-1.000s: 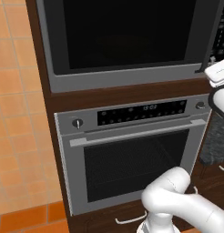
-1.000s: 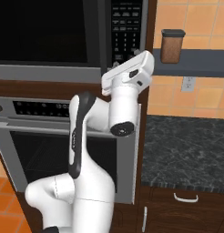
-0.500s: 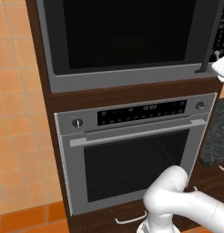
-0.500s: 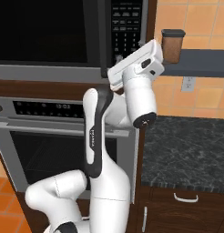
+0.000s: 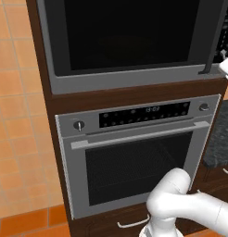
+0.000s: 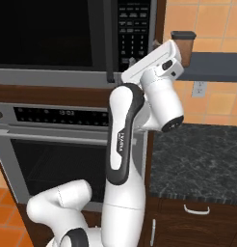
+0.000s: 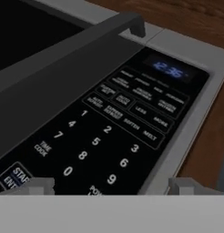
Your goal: Pick the bell pepper from the sink and place it in the bowl. Then pick the bowl and place it in the microwave. Then close the microwave door and press the start button.
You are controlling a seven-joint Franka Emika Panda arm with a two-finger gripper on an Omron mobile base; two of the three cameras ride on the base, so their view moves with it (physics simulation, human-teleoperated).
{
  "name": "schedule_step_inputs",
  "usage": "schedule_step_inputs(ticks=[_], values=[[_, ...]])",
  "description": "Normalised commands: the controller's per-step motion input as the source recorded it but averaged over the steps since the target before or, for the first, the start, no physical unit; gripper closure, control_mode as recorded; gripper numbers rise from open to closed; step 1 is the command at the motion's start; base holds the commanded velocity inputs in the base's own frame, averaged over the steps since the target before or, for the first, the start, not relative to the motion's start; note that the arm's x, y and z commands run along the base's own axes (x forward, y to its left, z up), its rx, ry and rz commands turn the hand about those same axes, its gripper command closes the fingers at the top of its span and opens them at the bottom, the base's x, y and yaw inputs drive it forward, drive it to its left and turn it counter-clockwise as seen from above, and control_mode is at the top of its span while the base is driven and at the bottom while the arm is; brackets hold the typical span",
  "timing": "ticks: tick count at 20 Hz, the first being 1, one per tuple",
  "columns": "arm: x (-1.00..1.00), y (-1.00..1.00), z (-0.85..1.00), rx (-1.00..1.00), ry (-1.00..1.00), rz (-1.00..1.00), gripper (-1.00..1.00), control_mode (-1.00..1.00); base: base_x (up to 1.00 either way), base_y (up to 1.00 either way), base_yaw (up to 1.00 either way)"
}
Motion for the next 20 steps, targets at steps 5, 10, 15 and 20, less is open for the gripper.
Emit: schedule_step_inputs(ticks=[5,10,15,20], values=[[-0.01,0.28,0.00,0.00,-0.02,0.10,-1.00,-1.00,0.00,0.00,0.00],[0.11,0.00,0.00,0.00,0.00,0.04,-1.00,-1.00,0.00,0.00,0.00],[0.19,0.00,-0.09,0.00,0.00,0.05,-1.00,-1.00,0.00,0.00,0.00],[0.23,0.04,-0.32,0.00,0.00,0.07,-1.00,-1.00,0.00,0.00,0.00]])
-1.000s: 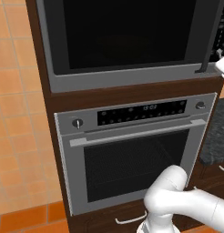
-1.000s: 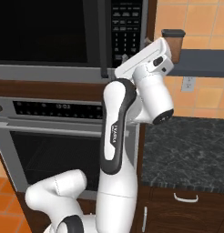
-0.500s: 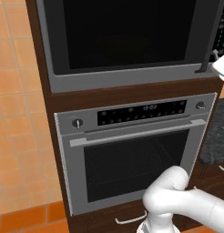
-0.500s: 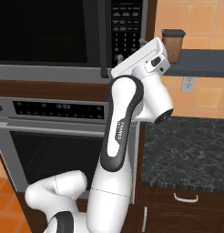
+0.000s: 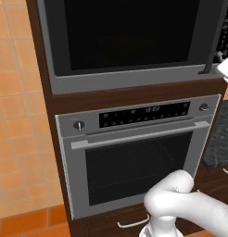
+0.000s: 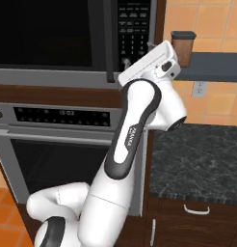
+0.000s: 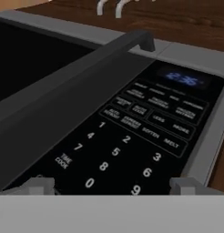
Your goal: Pick the bell pepper from the sink and place it in the bowl. Then pick the bowl and place it in the microwave. Then close the microwave door and press the start button.
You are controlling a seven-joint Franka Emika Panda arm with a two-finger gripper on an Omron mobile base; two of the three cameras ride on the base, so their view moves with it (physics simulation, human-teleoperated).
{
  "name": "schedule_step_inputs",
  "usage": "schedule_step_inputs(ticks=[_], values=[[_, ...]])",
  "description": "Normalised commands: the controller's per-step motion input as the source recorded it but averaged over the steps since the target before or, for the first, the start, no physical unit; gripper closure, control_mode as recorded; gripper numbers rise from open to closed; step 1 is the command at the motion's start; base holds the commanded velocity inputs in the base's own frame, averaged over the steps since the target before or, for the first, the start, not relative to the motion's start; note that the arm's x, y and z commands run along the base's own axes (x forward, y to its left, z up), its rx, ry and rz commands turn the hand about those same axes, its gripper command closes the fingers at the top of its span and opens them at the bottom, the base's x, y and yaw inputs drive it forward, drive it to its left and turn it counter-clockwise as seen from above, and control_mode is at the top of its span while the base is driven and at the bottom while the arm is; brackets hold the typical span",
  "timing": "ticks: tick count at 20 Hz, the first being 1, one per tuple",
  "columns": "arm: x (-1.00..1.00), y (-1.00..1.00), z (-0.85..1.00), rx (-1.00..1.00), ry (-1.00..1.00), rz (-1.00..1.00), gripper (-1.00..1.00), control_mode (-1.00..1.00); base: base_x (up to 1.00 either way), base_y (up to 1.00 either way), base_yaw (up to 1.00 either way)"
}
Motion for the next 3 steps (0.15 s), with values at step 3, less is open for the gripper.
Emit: schedule_step_inputs(ticks=[3], values=[[0.21,0.19,-0.46,0.00,0.00,0.02,-1.00,-1.00,0.00,0.00,0.00]])
